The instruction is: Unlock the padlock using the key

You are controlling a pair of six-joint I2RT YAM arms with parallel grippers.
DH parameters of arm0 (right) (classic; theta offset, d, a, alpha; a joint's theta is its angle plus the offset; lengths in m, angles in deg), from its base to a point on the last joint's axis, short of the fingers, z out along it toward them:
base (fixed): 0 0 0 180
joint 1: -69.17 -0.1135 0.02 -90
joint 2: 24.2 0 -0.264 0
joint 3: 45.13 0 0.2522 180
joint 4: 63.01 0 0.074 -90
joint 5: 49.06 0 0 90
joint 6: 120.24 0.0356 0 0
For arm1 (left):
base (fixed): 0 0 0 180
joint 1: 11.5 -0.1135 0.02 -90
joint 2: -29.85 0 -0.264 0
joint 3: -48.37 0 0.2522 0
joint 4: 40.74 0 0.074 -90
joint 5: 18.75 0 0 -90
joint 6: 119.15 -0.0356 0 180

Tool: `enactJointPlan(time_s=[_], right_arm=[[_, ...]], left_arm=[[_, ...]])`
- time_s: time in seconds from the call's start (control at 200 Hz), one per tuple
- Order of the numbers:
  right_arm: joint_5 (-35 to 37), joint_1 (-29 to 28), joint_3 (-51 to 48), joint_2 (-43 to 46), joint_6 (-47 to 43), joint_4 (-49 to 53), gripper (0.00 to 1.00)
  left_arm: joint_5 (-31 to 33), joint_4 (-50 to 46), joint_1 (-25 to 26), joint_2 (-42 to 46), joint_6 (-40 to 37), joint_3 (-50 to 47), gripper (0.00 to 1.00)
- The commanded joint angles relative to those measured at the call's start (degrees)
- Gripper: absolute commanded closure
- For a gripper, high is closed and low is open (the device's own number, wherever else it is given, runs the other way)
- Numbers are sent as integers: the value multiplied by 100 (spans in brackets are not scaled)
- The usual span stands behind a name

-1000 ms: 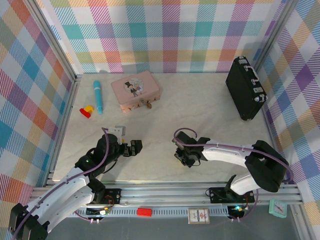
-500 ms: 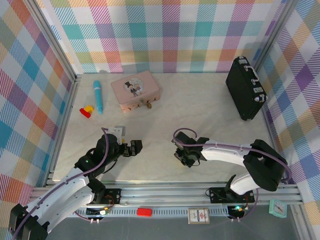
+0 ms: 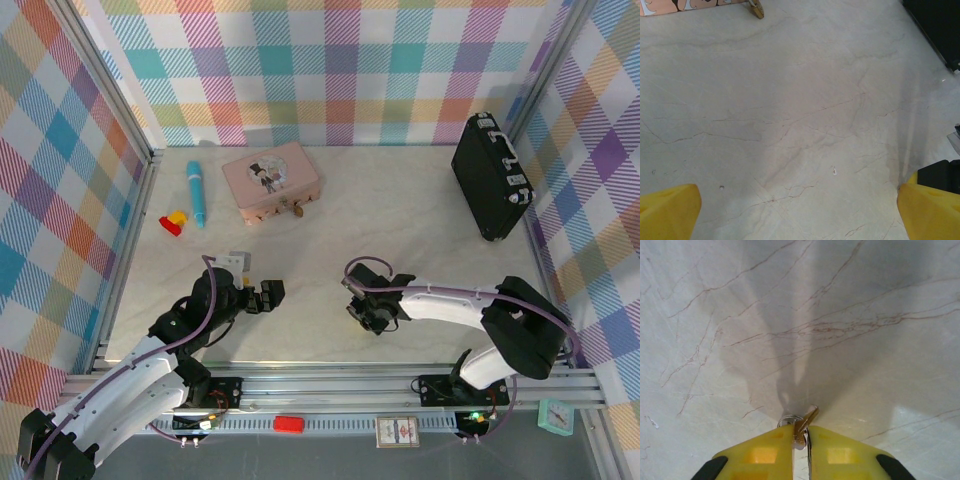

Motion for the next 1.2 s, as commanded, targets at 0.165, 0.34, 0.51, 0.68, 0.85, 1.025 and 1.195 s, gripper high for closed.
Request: enactJointPlan(time_s=[0.165, 0.34, 0.51, 0.68, 0.85, 1.025, 1.195], right_arm=[[190, -36, 309, 41, -90, 359, 89], [348, -36, 372, 175, -331, 464, 90], [428, -36, 473, 228, -669, 525, 93], [467, -28, 669, 264, -1368, 622, 95], [626, -5, 1206, 381, -3263, 946, 100], [121, -1, 756, 1007, -5519, -202, 100], [-771, 4, -274, 1939, -7126, -1943, 100]], left_arm=[[-18, 199, 44, 17, -96, -94, 0], [-27, 227, 50, -69, -93, -85, 0], [-28, 242, 50, -94, -105, -73, 0], [15, 236, 50, -107, -104, -72, 0], [-12, 279, 50, -107, -104, -76, 0], [-28, 263, 47, -86, -42, -20, 0], [-323, 291, 50, -49, 245, 190, 0]])
